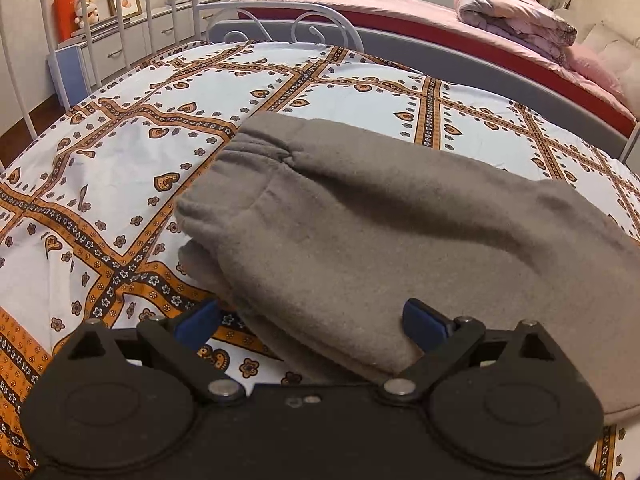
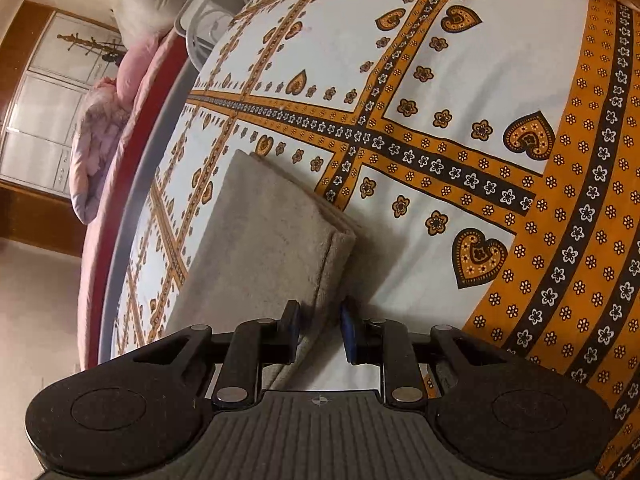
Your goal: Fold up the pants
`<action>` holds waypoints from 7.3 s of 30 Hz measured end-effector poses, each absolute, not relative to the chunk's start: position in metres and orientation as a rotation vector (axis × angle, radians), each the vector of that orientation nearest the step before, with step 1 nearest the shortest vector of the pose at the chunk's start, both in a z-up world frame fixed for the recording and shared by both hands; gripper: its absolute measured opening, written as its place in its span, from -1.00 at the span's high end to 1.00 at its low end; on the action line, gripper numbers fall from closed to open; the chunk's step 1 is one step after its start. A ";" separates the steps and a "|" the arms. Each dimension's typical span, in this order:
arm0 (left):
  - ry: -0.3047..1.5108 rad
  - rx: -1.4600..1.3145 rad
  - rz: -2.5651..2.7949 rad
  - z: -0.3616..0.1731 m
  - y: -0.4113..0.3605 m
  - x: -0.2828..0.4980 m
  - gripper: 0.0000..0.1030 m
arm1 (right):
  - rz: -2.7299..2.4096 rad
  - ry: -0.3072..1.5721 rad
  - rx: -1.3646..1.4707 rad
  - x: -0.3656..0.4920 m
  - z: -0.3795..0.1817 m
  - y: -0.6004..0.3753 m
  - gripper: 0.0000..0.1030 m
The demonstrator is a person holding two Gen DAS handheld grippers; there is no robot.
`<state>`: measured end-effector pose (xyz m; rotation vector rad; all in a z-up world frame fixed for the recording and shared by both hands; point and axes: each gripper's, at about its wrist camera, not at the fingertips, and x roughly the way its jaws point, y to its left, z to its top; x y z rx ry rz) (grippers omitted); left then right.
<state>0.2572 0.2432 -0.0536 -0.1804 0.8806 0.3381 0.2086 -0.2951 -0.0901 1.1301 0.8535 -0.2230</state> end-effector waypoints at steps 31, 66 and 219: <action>0.806 -0.214 0.334 -0.042 0.293 0.210 -0.81 | 0.196 0.512 0.112 0.264 0.047 0.057 0.81; 0.867 -0.368 0.248 -0.062 0.313 0.209 -0.70 | 0.091 0.687 0.135 0.345 -0.031 -0.047 0.29; 0.775 -0.156 -0.060 -0.024 0.114 0.284 -0.65 | 0.261 0.824 0.566 0.308 -0.024 -0.206 0.20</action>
